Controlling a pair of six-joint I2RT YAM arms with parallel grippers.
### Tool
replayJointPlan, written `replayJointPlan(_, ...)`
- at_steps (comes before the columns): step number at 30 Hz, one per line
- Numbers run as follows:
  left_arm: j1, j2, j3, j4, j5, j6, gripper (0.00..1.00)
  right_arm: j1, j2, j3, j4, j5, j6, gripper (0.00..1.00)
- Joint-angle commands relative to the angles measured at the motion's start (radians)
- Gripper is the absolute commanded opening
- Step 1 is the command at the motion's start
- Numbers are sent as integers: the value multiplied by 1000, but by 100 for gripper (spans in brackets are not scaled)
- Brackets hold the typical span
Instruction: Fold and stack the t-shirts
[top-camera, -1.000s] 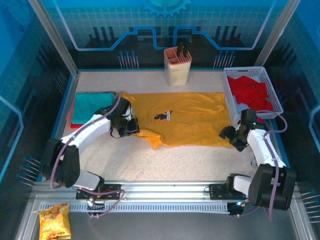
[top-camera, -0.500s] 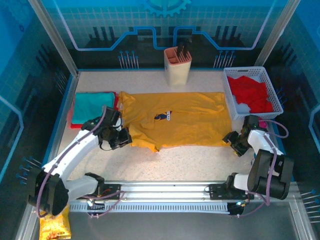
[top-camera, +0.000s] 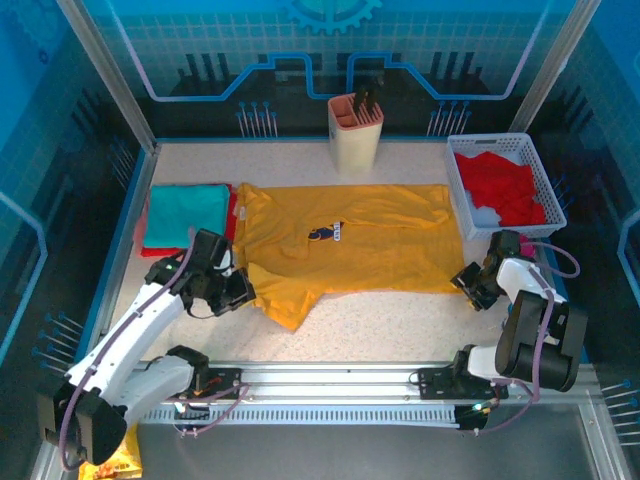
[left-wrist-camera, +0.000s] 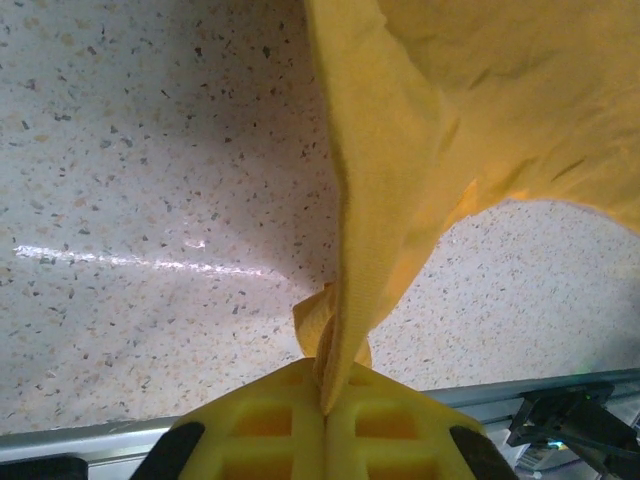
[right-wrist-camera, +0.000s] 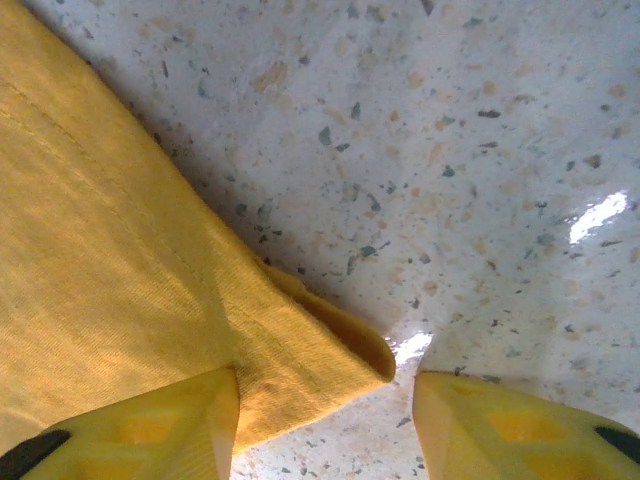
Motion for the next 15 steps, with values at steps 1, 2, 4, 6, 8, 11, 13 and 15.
replayJointPlan(1,9,4,-16,-15,16,-19,0,-4,35,-1,77,-52,-18,51)
replayJointPlan(2,7,10,-13,-7,17,-19,0,-4,40,3,73,-51,-15,49)
replayJointPlan(4,9,23,-9,3,18,-12,0,-2,50,11,68,-51,-13,43)
replayJointPlan(6,9,33,-6,8,18,-5,0,-3,58,17,65,-54,-15,35)
replayJointPlan(8,9,38,-9,17,15,-5,0,-4,59,21,63,-55,-16,23)
replayJointPlan(11,8,43,-11,22,30,-6,0,-4,55,28,54,-63,-24,6)
replayJointPlan(13,7,33,-15,16,37,-14,0,-5,44,33,41,-71,-31,0)
replayJointPlan(15,8,4,-28,-3,39,-28,0,-5,29,35,25,-85,-41,0)
